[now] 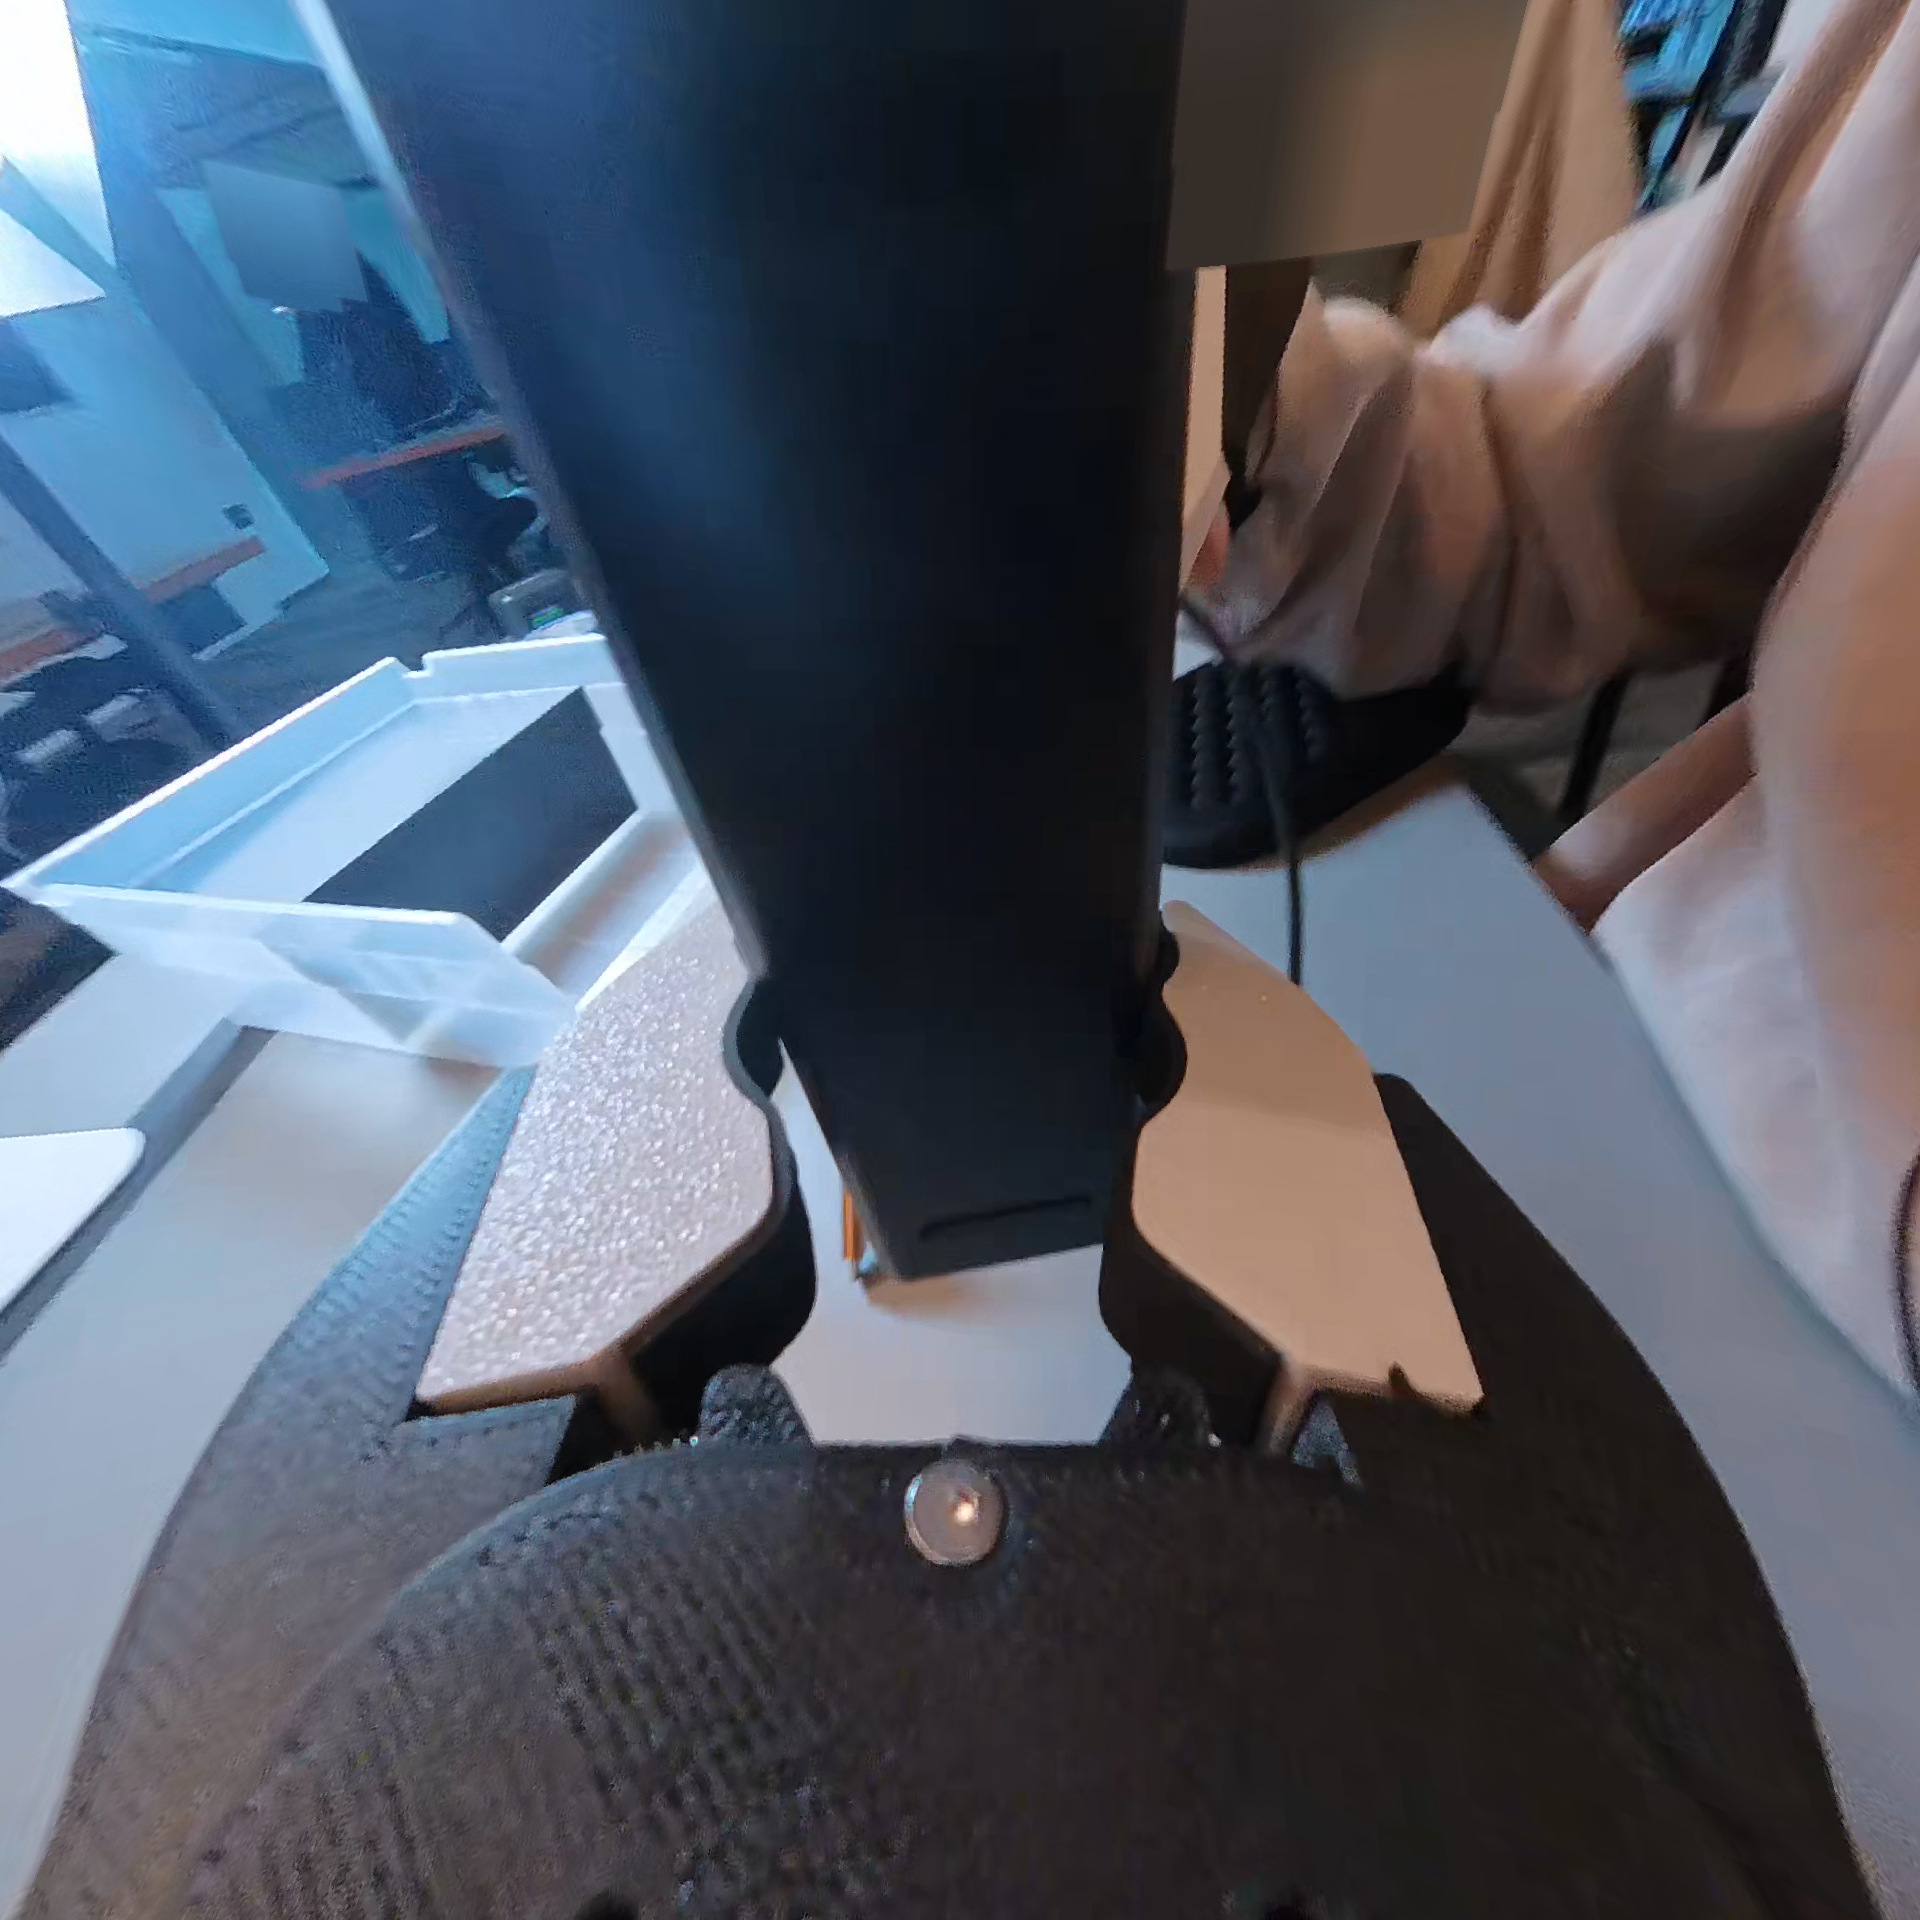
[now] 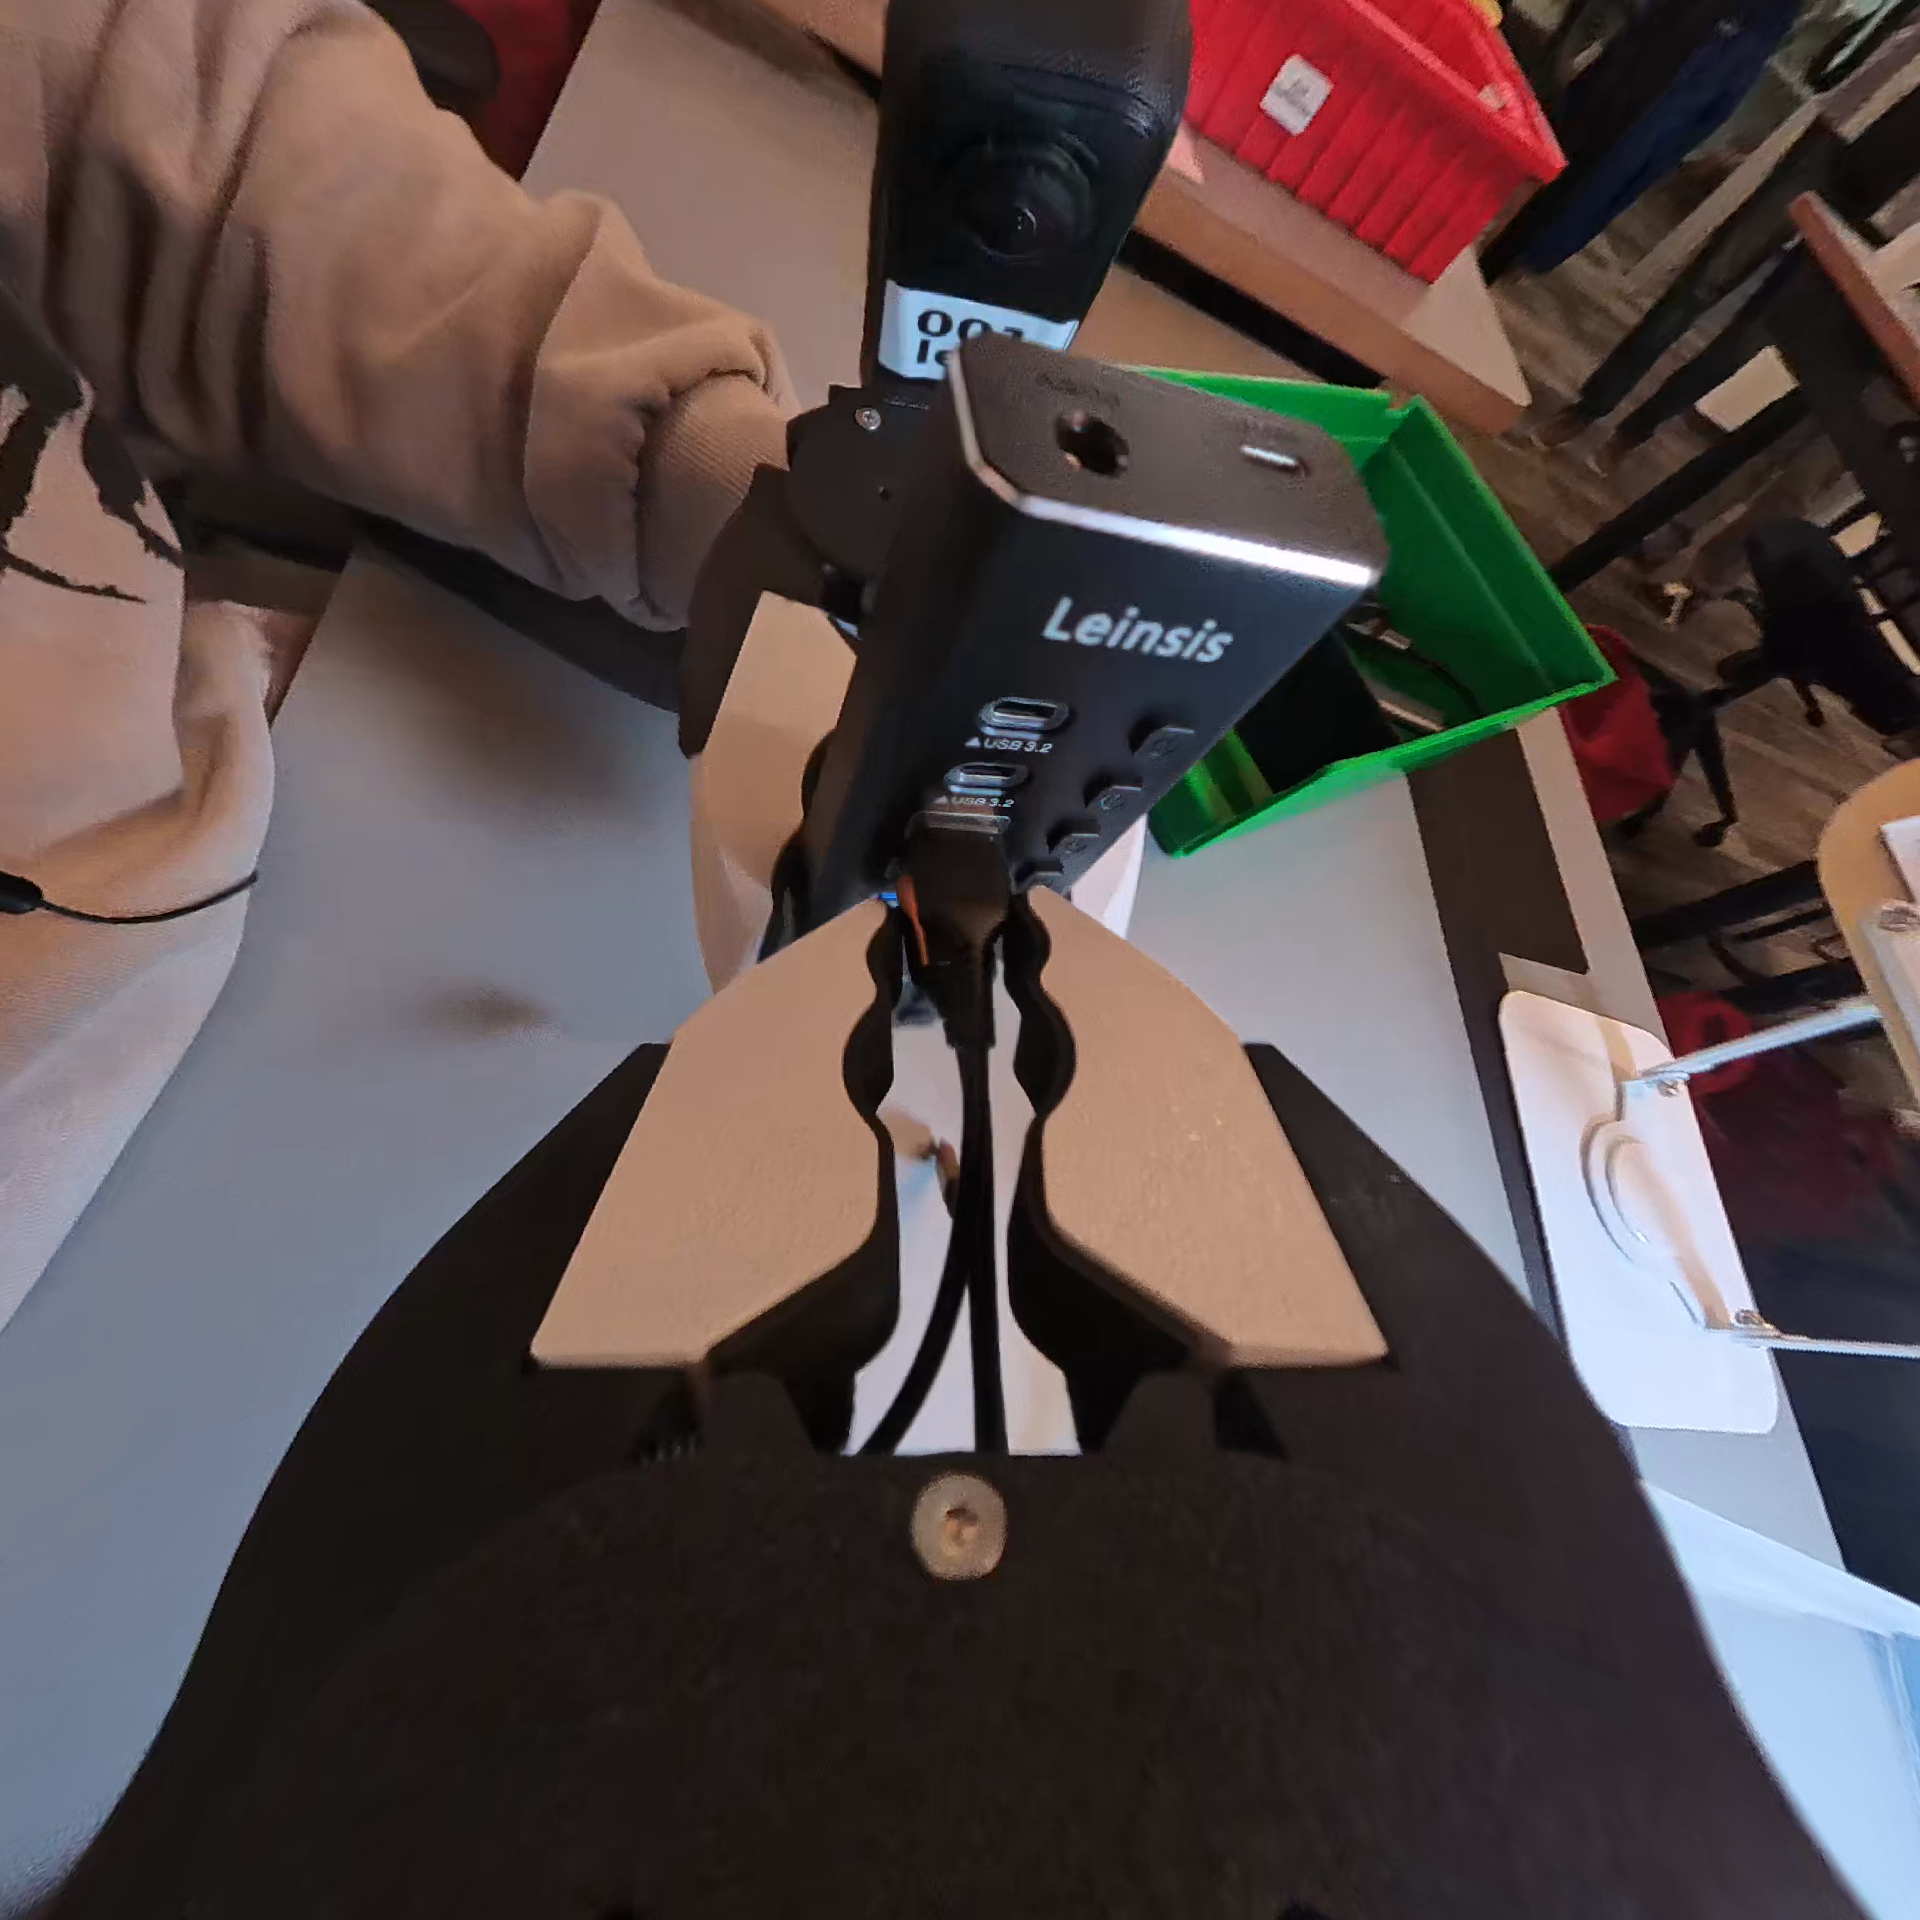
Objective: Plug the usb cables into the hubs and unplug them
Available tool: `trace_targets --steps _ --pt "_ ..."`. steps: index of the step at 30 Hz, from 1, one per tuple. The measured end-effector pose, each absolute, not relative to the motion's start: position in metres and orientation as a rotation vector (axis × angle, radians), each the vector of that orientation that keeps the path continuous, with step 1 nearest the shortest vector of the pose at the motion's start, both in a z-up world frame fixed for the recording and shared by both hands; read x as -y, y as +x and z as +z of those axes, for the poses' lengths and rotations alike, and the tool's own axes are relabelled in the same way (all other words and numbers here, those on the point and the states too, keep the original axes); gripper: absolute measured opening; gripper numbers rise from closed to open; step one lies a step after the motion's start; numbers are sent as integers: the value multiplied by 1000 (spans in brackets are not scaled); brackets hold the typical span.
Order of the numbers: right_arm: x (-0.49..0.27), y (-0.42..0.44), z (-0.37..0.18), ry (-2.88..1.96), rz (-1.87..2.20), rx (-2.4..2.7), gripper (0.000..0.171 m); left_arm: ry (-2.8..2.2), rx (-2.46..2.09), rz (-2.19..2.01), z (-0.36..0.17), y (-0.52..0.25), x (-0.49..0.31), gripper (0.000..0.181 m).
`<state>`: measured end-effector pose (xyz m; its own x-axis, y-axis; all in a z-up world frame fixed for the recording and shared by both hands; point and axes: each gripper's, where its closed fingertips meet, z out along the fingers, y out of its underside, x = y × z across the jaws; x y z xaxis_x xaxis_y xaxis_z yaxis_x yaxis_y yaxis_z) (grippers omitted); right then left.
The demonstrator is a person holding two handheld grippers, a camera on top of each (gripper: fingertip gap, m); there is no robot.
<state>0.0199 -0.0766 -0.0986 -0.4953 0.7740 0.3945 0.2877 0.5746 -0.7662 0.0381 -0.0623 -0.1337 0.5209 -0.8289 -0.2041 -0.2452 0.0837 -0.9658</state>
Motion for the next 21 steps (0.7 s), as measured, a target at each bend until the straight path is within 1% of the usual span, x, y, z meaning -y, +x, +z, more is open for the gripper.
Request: trace_targets --steps 2,4,6,8,10,14,16,19,21 --pt "75 25 -90 -847 865 2034 23 -1458 -962 -641 -131 36 65 67" --pt "78 26 -80 -870 963 2009 24 -1462 -949 -692 -133 34 66 65" --pt "77 23 -90 -878 929 2038 25 -1467 -943 -743 -136 36 66 65" --pt "77 21 -96 -861 891 2045 15 -1477 -952 -774 -140 38 68 65" --pt "81 22 -97 -847 899 2055 14 -1503 -979 -808 -146 41 72 65" --pt "81 19 -98 -837 879 2059 14 -1510 -986 -736 -151 43 66 66" --pt "81 18 -97 -837 889 2057 14 -1513 -983 -698 -149 42 65 68" --pt "86 15 -100 -816 892 2069 14 -1493 -985 -624 -143 47 63 79" --pt "91 13 -102 -792 885 2076 14 -1489 -974 -584 -143 49 60 80"
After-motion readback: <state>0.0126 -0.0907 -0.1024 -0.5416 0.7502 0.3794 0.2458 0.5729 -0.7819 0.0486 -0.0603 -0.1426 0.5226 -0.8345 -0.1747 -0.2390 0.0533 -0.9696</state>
